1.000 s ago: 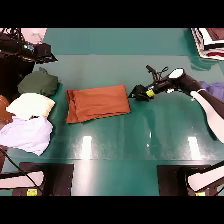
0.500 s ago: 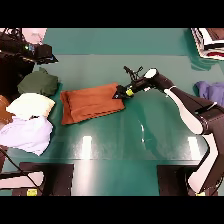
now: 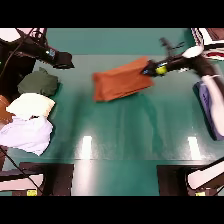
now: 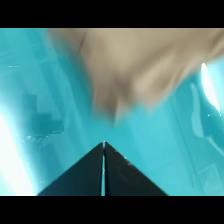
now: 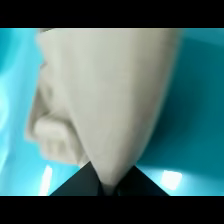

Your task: Fold the shirts.

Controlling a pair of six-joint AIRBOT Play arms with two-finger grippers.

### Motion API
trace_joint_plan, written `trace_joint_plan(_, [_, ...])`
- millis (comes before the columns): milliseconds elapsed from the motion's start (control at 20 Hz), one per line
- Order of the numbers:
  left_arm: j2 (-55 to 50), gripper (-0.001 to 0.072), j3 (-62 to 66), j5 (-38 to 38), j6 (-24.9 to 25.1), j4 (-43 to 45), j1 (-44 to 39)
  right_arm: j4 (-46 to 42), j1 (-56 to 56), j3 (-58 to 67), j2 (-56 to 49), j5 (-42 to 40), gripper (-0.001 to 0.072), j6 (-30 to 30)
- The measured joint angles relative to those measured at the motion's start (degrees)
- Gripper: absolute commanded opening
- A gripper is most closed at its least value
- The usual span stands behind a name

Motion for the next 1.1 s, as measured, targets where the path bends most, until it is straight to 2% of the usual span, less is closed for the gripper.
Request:
trace_joint_plan(250, [0.0, 0.0026, 0.0, 1.7, 0.0, 0.3, -4.3, -4.8, -19.8, 0.1, 7.4, -0.3, 0.0016, 4.3])
trace_joint_plan(500, [0.0, 0.0026, 0.0, 4.6, 0.0, 0.2, -7.4, -5.9, -34.1, 0.1, 9.4, -0.8, 0.0015, 6.1])
trace_joint_plan(700, [0.0, 0.0026, 0.0, 6.4, 0.0, 0.2, -8.4, -6.0, -39.7, 0.1, 10.0, -1.6, 0.0015, 6.4])
trace_joint_plan(1100, [0.0, 0.0026, 0.0, 7.2, -0.1, 0.2, -8.7, -7.4, -42.4, 0.1, 17.4, -6.9, 0.0016, 5.5])
